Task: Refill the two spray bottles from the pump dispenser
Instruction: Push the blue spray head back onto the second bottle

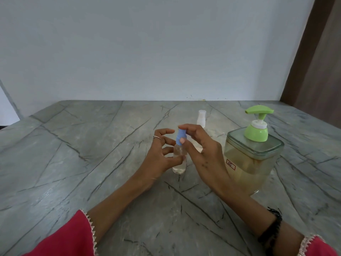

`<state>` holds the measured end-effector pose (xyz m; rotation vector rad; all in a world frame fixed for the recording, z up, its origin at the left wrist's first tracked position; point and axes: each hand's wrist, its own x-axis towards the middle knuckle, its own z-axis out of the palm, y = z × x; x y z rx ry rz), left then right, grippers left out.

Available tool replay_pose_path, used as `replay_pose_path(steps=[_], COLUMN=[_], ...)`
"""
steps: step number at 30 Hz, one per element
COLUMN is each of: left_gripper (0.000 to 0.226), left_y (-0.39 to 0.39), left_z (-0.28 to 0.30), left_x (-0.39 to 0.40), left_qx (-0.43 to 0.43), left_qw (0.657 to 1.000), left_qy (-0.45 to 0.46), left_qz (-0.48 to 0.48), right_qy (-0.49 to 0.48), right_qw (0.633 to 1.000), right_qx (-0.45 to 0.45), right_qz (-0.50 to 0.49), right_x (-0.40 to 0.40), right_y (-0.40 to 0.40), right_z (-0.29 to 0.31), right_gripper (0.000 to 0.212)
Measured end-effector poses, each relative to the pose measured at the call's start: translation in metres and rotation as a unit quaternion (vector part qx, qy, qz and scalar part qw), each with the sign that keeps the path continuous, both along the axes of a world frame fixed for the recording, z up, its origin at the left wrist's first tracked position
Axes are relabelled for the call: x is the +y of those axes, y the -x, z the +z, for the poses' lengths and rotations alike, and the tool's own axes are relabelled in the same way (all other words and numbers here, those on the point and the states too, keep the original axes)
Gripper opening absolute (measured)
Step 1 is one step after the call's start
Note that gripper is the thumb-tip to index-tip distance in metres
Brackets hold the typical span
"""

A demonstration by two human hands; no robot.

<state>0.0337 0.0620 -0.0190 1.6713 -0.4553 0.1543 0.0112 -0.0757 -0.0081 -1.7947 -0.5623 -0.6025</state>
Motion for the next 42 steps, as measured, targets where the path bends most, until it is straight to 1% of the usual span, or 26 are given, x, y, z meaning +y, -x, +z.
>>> replay_pose_path(steps=[2, 4, 7, 8, 10, 14, 15, 17, 20, 23, 25, 27, 29, 31, 32, 36, 39, 41, 42], left_gripper=[0.062, 0.061, 0.062, 0.063, 0.066, 0.061, 0.062, 0.063, 0.064, 0.062, 0.061, 0.062, 0.062, 0.062, 0.062, 0.06, 0.059, 0.06, 0.061], left_y=[-0.001, -0.001, -0.002, -0.002, -0.003, -0.003, -0.004, -0.006, -0.006, -0.006, -0.007, -0.007, -0.005, -0.003, -0.002, -0.001, -0.001, -0.001, -0.001], left_z=[-0.001, 0.0, 0.002, 0.002, 0.002, 0.002, 0.002, 0.001, 0.001, 0.001, 0.002, 0.003, 0.004, 0.003, 0.003, 0.003, 0.003, 0.003, 0.003], left_x=[0.001, 0.0, -0.002, -0.003, -0.003, -0.003, -0.003, -0.003, -0.002, -0.003, -0.003, -0.004, -0.004, -0.004, -0.003, -0.003, -0.005, -0.005, -0.005], left_qx=[-0.003, -0.005, -0.014, -0.018, -0.015, -0.009, -0.011, -0.009, 0.005, 0.002, -0.003, -0.003, -0.002, -0.003, -0.005, -0.01, -0.015, -0.019, -0.018], left_qw=[1.0, 1.0, 1.0, 1.0, 1.0, 1.0, 1.0, 1.0, 1.0, 1.0, 1.0, 1.0, 1.0, 1.0, 1.0, 1.0, 1.0, 1.0, 1.0], left_qy=[0.001, -0.011, -0.022, -0.023, -0.017, -0.007, -0.009, -0.013, -0.011, -0.012, -0.02, -0.024, -0.02, -0.012, -0.01, -0.004, -0.016, -0.018, -0.019], left_qz=[0.001, 0.002, 0.0, 0.001, 0.001, 0.007, 0.011, 0.015, 0.014, 0.017, 0.02, 0.019, 0.016, 0.013, 0.012, 0.019, 0.015, 0.013, 0.013], right_qy=[-0.027, -0.066, -0.06, -0.053, -0.064, -0.136, -0.152, -0.171, -0.193, -0.174, -0.158, -0.136, -0.119, -0.121, -0.116, -0.107, -0.096, -0.081, -0.076], right_qw=[0.999, 0.996, 0.994, 0.994, 0.994, 0.986, 0.983, 0.982, 0.981, 0.984, 0.987, 0.99, 0.991, 0.987, 0.987, 0.992, 0.992, 0.993, 0.994], right_qx=[0.022, 0.038, 0.047, 0.053, 0.067, 0.066, 0.063, 0.046, 0.031, 0.016, 0.016, 0.03, 0.051, 0.074, 0.075, 0.068, 0.059, 0.057, 0.06], right_qz=[-0.005, -0.038, -0.077, -0.08, -0.06, 0.067, 0.084, 0.068, 0.002, -0.032, -0.037, -0.023, 0.022, 0.071, 0.077, 0.0, -0.052, -0.059, -0.051], right_x=[0.002, 0.004, 0.006, 0.006, 0.007, 0.006, 0.006, 0.005, 0.003, 0.003, 0.004, 0.003, 0.002, 0.001, 0.001, 0.003, 0.005, 0.007, 0.008], right_y=[0.002, 0.001, -0.003, -0.004, -0.003, 0.0, 0.001, 0.002, 0.001, 0.001, 0.002, 0.001, 0.001, 0.001, 0.001, -0.005, -0.01, -0.011, -0.01], right_z=[0.001, 0.003, 0.003, 0.001, -0.002, -0.004, -0.003, -0.004, -0.006, -0.006, -0.007, -0.008, -0.007, -0.006, -0.005, -0.002, -0.005, -0.008, -0.008], right_gripper=[0.032, 0.045, 0.062, 0.064, 0.059, 0.042, 0.037, 0.029, 0.022, 0.015, 0.019, 0.029, 0.036, 0.037, 0.037, 0.038, 0.05, 0.054, 0.051])
